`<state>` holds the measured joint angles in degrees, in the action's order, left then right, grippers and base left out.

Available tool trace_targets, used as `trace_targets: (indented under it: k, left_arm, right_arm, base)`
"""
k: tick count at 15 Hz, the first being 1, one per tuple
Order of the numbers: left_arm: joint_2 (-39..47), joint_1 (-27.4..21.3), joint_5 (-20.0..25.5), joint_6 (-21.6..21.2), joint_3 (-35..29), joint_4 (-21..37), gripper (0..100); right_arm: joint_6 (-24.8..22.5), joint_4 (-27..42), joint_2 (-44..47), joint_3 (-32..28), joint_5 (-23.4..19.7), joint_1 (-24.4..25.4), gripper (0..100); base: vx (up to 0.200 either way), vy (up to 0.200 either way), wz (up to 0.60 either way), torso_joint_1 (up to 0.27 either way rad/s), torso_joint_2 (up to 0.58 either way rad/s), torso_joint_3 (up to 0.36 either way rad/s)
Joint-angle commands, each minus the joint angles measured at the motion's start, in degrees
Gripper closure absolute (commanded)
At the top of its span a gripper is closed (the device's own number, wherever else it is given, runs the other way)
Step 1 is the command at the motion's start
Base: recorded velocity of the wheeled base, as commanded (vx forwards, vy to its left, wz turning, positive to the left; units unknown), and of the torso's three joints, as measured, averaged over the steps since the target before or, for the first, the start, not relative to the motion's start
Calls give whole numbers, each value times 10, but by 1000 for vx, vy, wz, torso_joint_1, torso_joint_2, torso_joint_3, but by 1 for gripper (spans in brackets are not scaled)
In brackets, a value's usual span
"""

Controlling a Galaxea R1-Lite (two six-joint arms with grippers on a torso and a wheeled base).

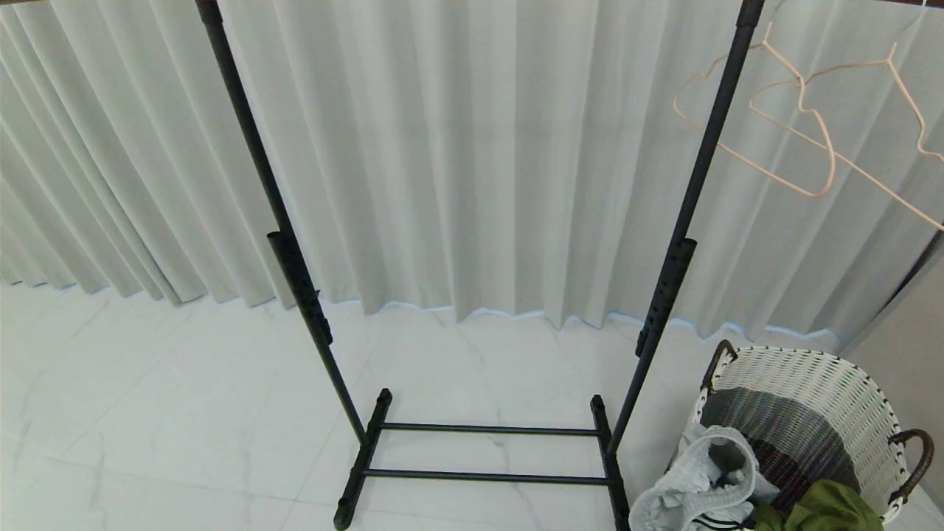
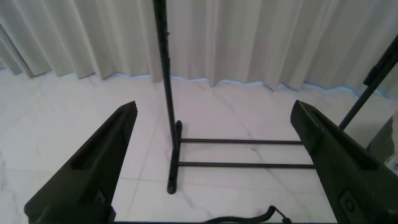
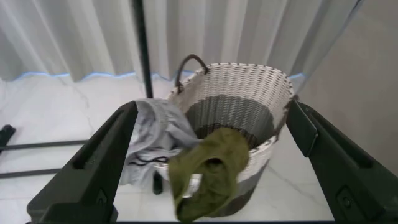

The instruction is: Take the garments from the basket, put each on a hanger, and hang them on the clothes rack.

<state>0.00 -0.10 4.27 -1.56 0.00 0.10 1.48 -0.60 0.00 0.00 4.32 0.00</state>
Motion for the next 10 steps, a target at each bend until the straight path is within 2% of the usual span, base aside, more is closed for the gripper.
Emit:
trace_targets:
  k: [1, 5, 10]
  left_arm:
    - [0, 0, 0, 0, 0, 0, 0]
    - [0, 0, 0, 0, 0, 0, 0]
    - [0, 0, 0, 0, 0, 0, 0]
  right_arm:
    - [0, 0, 0, 0, 0, 0, 0]
    - [-3, 0, 0, 0, 0, 0, 0]
    - [-2, 0, 0, 0, 0, 0, 0]
  base:
    - [0, -200, 0, 2, -2, -2]
    - [0, -200, 0, -1, 6, 4]
    - [0, 0, 0, 0, 0, 0]
